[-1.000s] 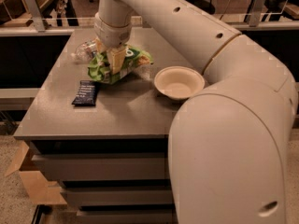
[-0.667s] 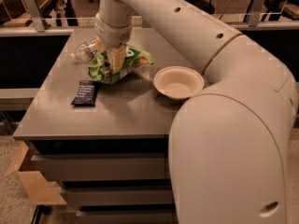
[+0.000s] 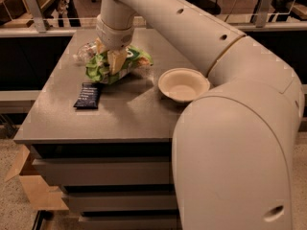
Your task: Pick green rice chip bag from paper bowl and place on counter
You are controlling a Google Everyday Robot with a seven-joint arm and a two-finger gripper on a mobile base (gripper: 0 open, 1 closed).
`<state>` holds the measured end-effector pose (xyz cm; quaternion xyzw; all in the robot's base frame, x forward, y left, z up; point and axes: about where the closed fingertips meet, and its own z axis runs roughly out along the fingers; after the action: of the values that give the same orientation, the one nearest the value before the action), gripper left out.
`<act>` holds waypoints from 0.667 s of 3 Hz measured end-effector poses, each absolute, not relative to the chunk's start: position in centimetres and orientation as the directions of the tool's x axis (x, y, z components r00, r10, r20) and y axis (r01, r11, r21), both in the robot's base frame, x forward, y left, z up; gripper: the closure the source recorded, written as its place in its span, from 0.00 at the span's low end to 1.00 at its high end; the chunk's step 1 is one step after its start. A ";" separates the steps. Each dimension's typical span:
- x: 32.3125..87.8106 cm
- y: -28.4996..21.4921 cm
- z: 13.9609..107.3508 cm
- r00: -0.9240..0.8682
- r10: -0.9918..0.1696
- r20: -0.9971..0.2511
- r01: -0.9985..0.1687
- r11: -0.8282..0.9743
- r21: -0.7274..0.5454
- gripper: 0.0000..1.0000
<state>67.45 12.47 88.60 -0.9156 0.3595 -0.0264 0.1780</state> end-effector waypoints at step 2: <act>67.6 12.5 88.6 0.740 -0.666 -0.090 -0.648 -0.671 -0.360 0.00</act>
Offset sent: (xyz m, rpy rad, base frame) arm 0.0015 -0.0066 0.0110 0.0463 -0.0123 -0.0057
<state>67.62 12.47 88.63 -0.9138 0.3596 -0.0243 0.1873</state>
